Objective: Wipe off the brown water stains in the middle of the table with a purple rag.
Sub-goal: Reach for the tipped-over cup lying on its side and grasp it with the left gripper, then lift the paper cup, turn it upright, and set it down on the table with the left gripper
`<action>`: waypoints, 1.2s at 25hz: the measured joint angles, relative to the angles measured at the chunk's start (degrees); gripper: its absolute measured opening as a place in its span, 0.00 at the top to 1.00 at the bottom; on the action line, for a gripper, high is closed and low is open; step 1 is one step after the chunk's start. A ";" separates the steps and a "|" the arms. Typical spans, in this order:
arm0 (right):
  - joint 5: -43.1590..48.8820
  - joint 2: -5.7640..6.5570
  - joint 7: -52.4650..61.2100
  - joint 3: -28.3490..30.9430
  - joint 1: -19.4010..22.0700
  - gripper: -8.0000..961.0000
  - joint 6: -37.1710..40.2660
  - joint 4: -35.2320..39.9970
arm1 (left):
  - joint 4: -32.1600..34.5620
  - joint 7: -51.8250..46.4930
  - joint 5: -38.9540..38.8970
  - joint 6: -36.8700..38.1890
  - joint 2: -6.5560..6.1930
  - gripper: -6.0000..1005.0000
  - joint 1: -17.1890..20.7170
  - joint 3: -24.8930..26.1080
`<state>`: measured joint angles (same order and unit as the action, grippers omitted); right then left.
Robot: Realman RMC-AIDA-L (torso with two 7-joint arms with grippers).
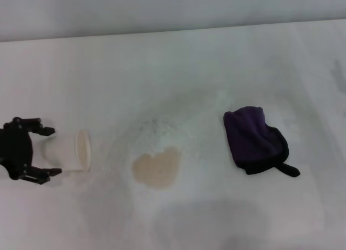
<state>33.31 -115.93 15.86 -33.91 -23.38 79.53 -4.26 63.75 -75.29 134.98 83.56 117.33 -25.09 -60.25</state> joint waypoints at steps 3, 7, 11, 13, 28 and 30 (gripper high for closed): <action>0.00 -0.01 -0.20 -0.01 -0.03 0.09 0.01 0.01 | -2.49 0.65 0.00 -0.63 0.08 0.15 -1.17 0.07; 0.00 0.00 -0.21 -0.01 0.09 0.09 -0.19 -0.02 | -5.78 1.92 0.00 -3.03 0.08 0.15 -2.09 0.23; 0.01 0.00 -0.23 -0.01 0.15 0.09 -0.19 -0.03 | -7.11 4.31 -0.13 -4.85 0.66 0.16 -2.40 2.27; 0.05 0.00 -0.29 -0.01 -0.04 0.09 -0.26 -0.08 | -7.54 5.46 -0.18 -4.99 0.91 0.16 -2.61 3.06; 0.85 0.31 -0.35 -1.47 -0.69 0.09 -1.12 0.73 | -11.92 9.21 -14.20 -5.14 1.08 0.35 -1.89 5.35; 1.17 0.36 -0.36 -2.50 -0.78 0.09 -1.01 1.45 | -14.03 9.66 -18.74 -5.13 1.13 0.36 -1.50 5.92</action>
<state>34.47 -115.57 15.50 -36.41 -24.16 78.52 -2.81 49.71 -65.62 116.25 78.44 118.45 -26.60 -54.32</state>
